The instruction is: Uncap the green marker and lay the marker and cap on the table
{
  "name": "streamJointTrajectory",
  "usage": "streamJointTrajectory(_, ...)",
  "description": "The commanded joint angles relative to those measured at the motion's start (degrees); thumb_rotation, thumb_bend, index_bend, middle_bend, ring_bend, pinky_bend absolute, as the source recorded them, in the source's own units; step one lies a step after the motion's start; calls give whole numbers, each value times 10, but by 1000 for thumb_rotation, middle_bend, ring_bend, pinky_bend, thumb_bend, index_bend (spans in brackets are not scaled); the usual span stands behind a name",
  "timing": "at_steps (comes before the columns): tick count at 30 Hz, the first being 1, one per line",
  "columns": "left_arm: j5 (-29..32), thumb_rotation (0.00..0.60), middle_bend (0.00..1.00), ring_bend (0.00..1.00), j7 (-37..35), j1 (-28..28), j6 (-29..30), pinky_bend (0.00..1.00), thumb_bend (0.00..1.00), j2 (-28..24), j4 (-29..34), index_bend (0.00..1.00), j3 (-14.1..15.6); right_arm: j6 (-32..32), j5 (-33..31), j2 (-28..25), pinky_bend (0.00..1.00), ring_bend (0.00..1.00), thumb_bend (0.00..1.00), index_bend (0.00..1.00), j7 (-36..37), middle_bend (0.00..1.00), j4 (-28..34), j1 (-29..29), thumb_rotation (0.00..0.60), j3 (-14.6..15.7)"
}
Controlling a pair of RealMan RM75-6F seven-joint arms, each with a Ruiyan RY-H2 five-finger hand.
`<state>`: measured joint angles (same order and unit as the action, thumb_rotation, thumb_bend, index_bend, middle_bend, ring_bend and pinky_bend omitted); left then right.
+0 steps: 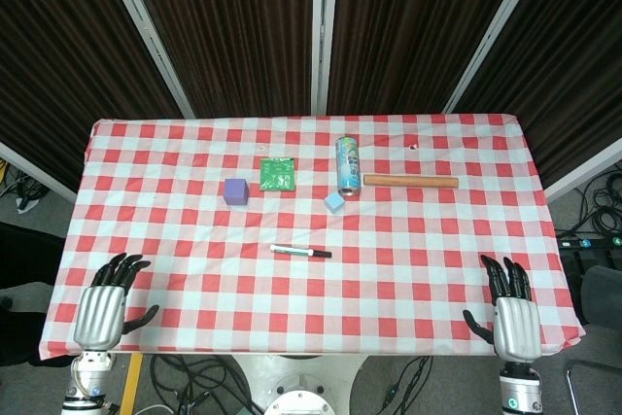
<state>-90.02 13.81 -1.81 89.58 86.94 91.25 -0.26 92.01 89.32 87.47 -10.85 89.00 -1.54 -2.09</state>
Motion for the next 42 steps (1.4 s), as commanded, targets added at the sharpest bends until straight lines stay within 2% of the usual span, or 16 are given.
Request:
streamJointTrajectory(1,1,600,203,125,4,-2,-2,219,142,1,4,257,-2,-1,0,0,13,0,64,92,0,138,0,0,600,0)
streamJointTrajectory(15,12,600,203,124,18,-27,-33,219,142,-13,27,257,-20,-1,-6,-16,13,0,64,92,-7,139,17,5,600,-13)
streamJointTrajectory(22,58,600,203,125,41,-69,-107,224,142,-39,86,257,-44,-18,-6,-33,13,0,64,92,-46,139,54,24,600,-27)
streamJointTrajectory(25,81,600,203,126,65,-98,-141,226,142,-39,115,257,-63,-20,1,-44,13,0,64,92,-71,139,80,33,600,-35)
streamJointTrajectory(30,142,600,213,133,152,-158,-197,239,146,-9,157,259,-104,-31,-4,-58,13,0,64,92,-101,140,111,47,600,-47)
streamJointTrajectory(32,173,600,243,160,189,-189,-213,261,149,21,161,268,-127,-36,-10,-59,13,0,64,92,-105,138,116,50,600,-49)
streamJointTrajectory(38,289,600,304,221,291,-284,-253,308,175,115,119,306,-180,-47,-27,-58,13,0,64,92,-104,135,113,54,600,-48)
streamJointTrajectory(42,364,600,318,243,327,-335,-276,332,192,159,73,320,-193,-42,-31,-62,13,0,64,92,-101,135,112,52,600,-49)
